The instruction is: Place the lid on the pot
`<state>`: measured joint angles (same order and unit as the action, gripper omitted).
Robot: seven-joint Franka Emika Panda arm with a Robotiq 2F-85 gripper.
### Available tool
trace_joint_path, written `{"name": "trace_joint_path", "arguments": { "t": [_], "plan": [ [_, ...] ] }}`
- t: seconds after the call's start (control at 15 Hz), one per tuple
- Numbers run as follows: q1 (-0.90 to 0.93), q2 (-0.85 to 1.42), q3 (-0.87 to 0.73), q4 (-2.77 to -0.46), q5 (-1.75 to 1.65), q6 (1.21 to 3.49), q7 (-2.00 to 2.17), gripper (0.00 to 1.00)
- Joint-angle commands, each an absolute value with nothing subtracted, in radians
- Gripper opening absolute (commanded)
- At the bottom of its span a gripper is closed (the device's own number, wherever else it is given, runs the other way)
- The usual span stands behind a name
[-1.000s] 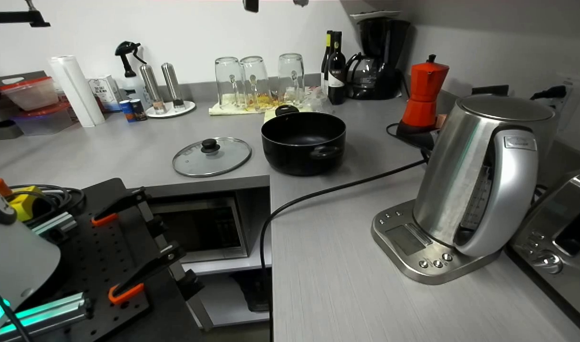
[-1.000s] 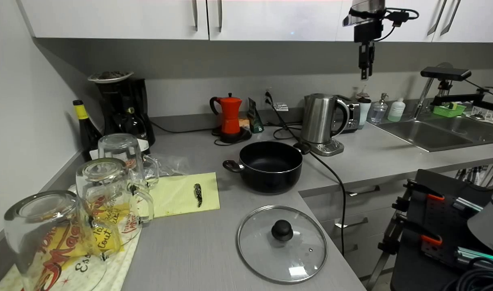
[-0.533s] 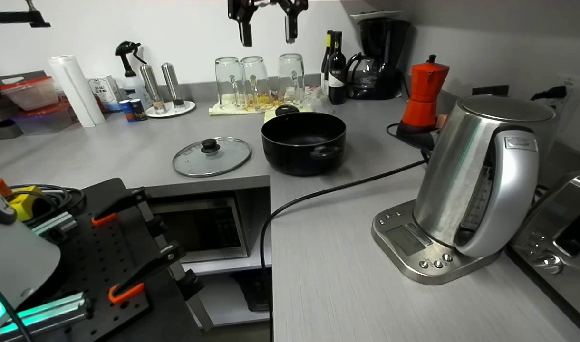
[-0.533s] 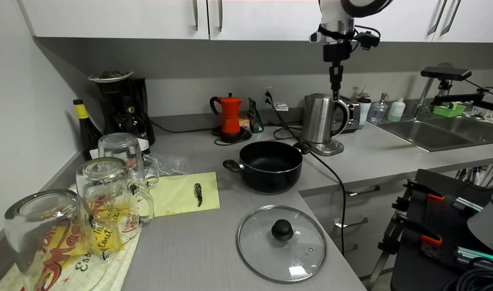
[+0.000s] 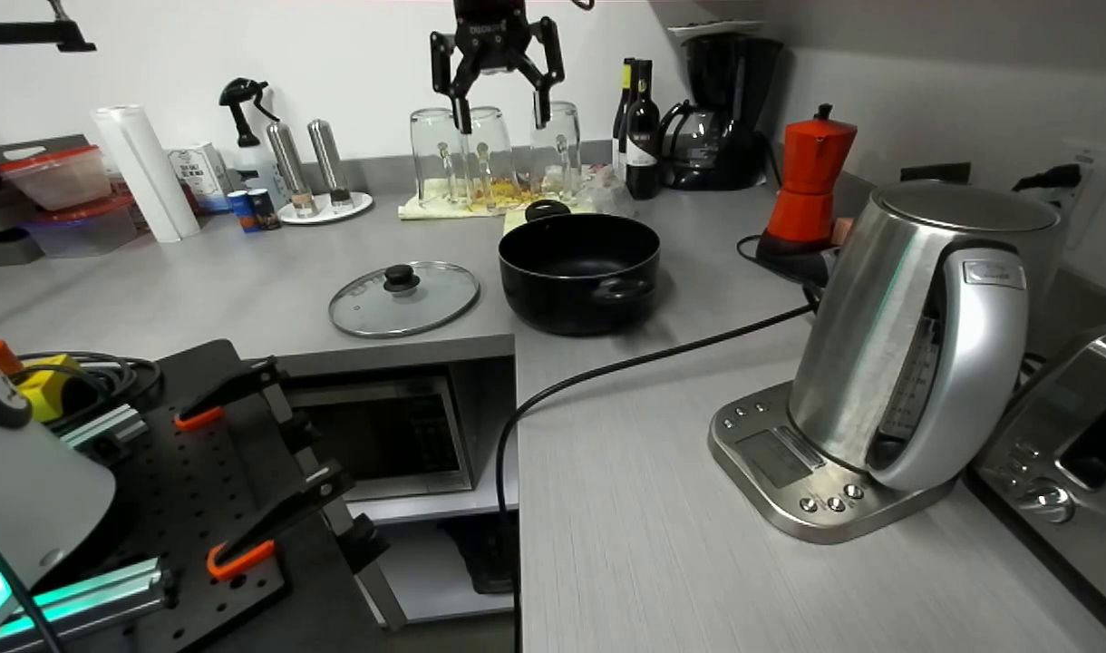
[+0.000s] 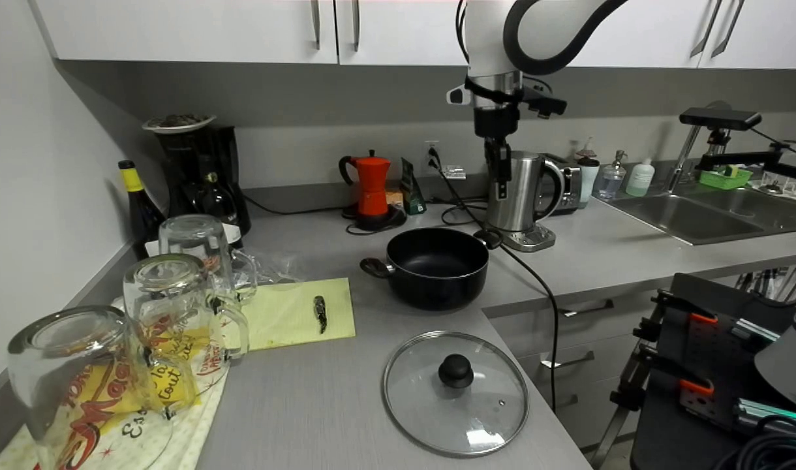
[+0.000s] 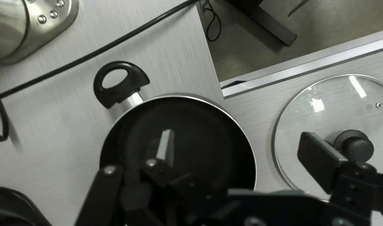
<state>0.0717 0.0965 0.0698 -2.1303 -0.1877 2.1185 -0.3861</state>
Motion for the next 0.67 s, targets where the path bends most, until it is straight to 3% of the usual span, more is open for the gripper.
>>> {"name": "trace_joint_path", "arguments": {
  "t": [0.0,0.6],
  "plan": [
    [0.087,0.223,0.096,-2.03,-0.231,2.141,-0.45,1.0],
    [0.141,0.425,0.154,-1.941,-0.335,2.251,-0.5,1.0]
  ]
}}
